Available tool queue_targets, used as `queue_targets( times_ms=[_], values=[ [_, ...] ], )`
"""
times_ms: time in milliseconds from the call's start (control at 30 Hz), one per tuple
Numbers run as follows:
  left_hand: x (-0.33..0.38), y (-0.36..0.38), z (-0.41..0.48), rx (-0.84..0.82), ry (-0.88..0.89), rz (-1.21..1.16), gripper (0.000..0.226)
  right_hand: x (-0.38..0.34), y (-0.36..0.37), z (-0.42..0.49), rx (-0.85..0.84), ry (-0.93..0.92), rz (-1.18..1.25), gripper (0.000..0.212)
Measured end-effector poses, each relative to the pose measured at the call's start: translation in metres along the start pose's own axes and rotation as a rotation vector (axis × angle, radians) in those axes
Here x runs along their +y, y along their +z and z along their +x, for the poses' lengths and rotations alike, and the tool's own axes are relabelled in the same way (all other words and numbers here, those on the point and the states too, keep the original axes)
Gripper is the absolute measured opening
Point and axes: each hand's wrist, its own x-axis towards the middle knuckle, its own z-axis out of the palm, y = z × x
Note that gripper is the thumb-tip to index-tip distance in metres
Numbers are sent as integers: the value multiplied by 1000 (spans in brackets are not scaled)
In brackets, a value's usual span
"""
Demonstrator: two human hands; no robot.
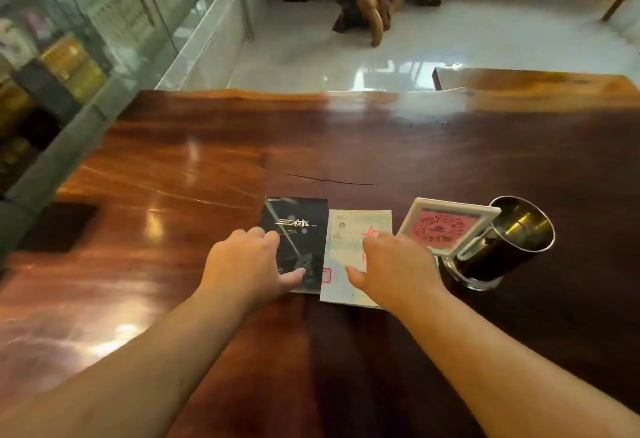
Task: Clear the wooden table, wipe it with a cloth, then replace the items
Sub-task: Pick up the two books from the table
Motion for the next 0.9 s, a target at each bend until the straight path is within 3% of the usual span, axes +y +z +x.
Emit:
queue_targets(
  times_ms=[233, 367, 500, 567, 667, 767, 900],
  values=[
    [-10, 42, 15, -90, -107, 13, 84, -4, 36, 6, -93, 178, 21, 35],
    [-8, 51, 33, -207, -217, -119, 103, 4, 52, 15, -194, 361, 137, 48],
    [-9, 62, 43, -252, -391, -381, 112, 6, 59, 18, -273, 544, 294, 89],
    [-13, 70, 44, -280, -504, -483, 114, 7, 71, 14, -276, 621, 380, 84],
    [-19, 76, 49, -350, -577, -598, 101, 14, 81, 10, -316, 718, 598, 62],
    [-22, 83, 49, -351, -533, -685, 74, 21, 86, 4, -326, 679, 666, 38],
    [-49, 94, 31, -299, -558, -1202, 28, 17, 87, -11, -331, 675, 820, 21]
  ],
)
